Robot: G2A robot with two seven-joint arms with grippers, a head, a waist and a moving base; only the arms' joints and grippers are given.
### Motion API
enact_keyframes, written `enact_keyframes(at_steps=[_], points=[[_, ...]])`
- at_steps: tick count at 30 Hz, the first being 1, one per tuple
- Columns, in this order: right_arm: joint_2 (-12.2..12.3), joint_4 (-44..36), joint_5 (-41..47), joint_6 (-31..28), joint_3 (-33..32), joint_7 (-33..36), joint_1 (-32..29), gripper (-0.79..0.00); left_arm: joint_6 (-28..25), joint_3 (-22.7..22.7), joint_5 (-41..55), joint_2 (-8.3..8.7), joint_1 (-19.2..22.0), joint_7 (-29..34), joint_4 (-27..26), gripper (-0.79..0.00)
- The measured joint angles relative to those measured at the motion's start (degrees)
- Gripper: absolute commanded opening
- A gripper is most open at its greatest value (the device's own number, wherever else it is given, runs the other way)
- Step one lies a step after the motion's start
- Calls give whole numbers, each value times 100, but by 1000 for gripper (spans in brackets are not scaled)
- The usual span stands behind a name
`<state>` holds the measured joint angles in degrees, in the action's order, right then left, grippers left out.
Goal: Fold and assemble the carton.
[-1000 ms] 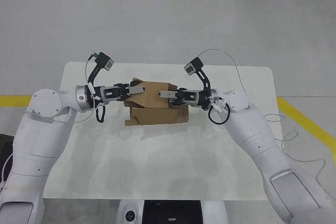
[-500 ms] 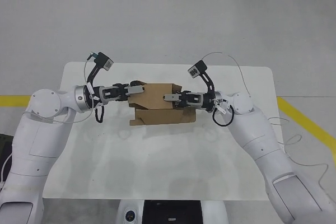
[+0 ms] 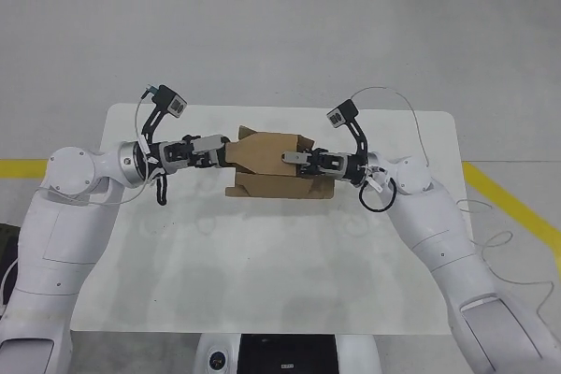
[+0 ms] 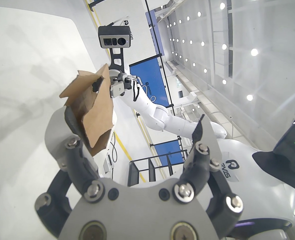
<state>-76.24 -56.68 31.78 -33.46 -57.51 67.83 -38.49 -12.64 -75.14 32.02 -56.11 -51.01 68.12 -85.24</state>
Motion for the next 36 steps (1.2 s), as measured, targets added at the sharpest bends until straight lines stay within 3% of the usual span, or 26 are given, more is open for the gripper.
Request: enact_keyframes(at_steps=[13, 36], points=[[141, -629, -553, 257, -242, -259, -336, -785, 385, 98, 476, -43, 99, -91, -26, 0], [178, -745, -590, 314, -337, -311, -421, -785, 225, 88, 384, -50, 143, -160, 55, 0]])
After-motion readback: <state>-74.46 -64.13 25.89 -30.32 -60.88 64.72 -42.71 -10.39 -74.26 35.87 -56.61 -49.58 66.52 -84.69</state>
